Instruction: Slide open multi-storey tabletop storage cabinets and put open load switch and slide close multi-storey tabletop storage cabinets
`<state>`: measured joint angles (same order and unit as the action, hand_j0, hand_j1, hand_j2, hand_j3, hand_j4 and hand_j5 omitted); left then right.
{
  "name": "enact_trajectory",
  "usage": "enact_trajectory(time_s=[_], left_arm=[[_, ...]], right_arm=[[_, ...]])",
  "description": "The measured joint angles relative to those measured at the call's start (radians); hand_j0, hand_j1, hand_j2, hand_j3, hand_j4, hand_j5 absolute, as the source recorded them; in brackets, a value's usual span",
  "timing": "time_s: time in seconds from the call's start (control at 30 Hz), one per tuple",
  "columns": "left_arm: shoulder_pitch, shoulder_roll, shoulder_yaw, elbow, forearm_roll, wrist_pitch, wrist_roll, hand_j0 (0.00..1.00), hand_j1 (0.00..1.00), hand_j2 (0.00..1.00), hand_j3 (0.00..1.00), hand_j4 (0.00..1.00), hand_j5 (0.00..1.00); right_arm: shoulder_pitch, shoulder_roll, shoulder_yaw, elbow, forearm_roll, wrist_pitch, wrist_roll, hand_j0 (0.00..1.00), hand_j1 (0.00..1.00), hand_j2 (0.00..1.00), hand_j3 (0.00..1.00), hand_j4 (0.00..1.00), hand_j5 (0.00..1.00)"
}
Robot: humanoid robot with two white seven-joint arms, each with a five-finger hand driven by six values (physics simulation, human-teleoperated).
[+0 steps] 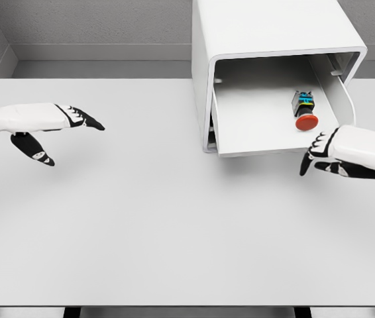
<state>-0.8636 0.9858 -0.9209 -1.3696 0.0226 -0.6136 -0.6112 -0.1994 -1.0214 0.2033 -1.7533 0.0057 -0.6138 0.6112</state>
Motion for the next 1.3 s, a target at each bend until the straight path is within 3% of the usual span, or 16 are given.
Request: enact_trajectory(time_s=[0.33, 0.83, 1.3], left_arm=[[0.002, -0.016, -0.009, -0.003, 0.0, 0.0, 0.0, 1.0, 1.0, 1.0, 1.0, 1.0, 1.0], [0.009, -0.028, -0.011, -0.003, 0.0, 0.0, 0.0, 1.0, 1.0, 1.0, 1.0, 1.0, 1.0], [0.008, -0.032, -0.019, -0.004, 0.0, 0.0, 0.0, 1.0, 1.0, 1.0, 1.0, 1.0, 1.0]], right_arm=[[-0.04, 0.021, 0.032, 0.043, 0.012, 0.008, -0.004, 0.49, 0.49, 0.49, 0.49, 0.49, 0.49], [-0.245, 0.096, 0.133, 0.143, 0.057, 0.001, 0.0, 0.49, 0.49, 0.49, 0.49, 0.49, 0.49], [-0.382, 0.171, 0.275, 0.251, 0.067, 0.0, 0.0, 0.5, 0.5, 0.5, 0.5, 0.5, 0.5]])
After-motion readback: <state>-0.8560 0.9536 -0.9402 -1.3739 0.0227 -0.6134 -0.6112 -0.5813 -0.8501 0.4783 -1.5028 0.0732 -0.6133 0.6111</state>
